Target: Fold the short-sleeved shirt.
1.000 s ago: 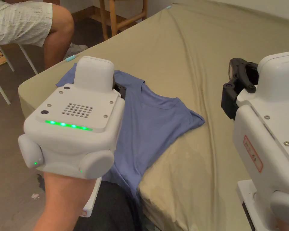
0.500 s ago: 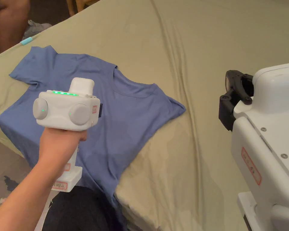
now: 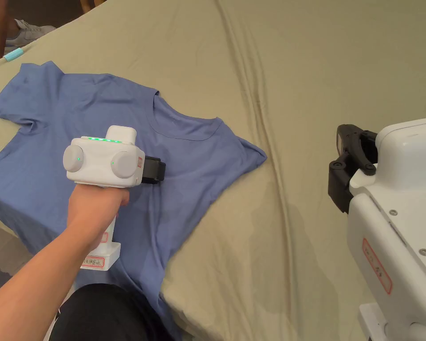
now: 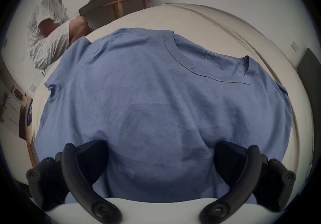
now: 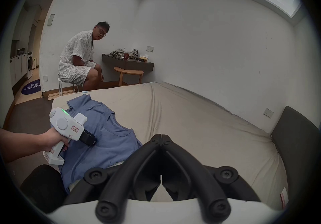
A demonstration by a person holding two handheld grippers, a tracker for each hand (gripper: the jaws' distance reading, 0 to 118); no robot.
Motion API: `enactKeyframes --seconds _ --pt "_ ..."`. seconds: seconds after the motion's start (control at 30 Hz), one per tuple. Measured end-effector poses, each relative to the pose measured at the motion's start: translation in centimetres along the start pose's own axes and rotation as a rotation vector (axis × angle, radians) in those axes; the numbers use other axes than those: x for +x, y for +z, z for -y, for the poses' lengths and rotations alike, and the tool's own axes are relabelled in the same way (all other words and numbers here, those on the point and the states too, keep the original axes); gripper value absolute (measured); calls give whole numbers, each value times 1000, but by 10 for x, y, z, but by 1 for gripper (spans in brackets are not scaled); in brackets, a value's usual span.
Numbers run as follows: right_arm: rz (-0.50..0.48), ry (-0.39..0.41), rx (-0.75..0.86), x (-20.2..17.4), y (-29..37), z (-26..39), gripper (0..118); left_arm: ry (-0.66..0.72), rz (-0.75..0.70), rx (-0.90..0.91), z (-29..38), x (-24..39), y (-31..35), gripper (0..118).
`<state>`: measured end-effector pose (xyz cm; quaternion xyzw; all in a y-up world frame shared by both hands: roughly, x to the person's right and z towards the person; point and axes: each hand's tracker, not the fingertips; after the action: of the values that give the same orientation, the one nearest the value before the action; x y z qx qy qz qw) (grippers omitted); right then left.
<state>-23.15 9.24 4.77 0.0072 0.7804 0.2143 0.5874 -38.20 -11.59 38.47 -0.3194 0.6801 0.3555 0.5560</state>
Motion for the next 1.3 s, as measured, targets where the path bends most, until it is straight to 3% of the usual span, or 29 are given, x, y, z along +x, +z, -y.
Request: enactKeyframes --seconds 0.07,0.13,0.17,0.2,0.23,0.27,0.43,0.57,0.63,0.8,1.07,1.3 --pt "1 -4 -2 0 1 1 0 -26 27 14 -1 4 8 101" --pt "3 -8 -2 1 3 1 0 -13 32 70 1 5 20 71" --pt "4 -12 -3 2 5 1 0 -7 3 119 2 5 24 32" --pt "5 -17 -2 3 7 0 0 3 -32 158 5 3 25 1" --pt "6 -22 0 4 10 -1 0 15 -49 172 9 -3 21 1" --pt "8 -26 3 5 14 -2 0 68 57 167 14 -9 19 1" --pt "39 -29 35 15 36 -7 0 52 103 245 6 -27 38 1" --pt "69 -45 52 26 54 -10 0 118 234 417 -3 -24 93 1" --pt "86 -52 63 31 64 -11 0 81 251 492 -13 -14 124 1" --pt "153 -78 101 49 94 -12 0 -5 368 731 -45 29 220 1" --pt "272 -118 143 90 150 -7 0 -143 562 938 -105 115 335 1" --pt "419 -175 144 138 193 8 0 -282 724 1000 -136 215 408 1"
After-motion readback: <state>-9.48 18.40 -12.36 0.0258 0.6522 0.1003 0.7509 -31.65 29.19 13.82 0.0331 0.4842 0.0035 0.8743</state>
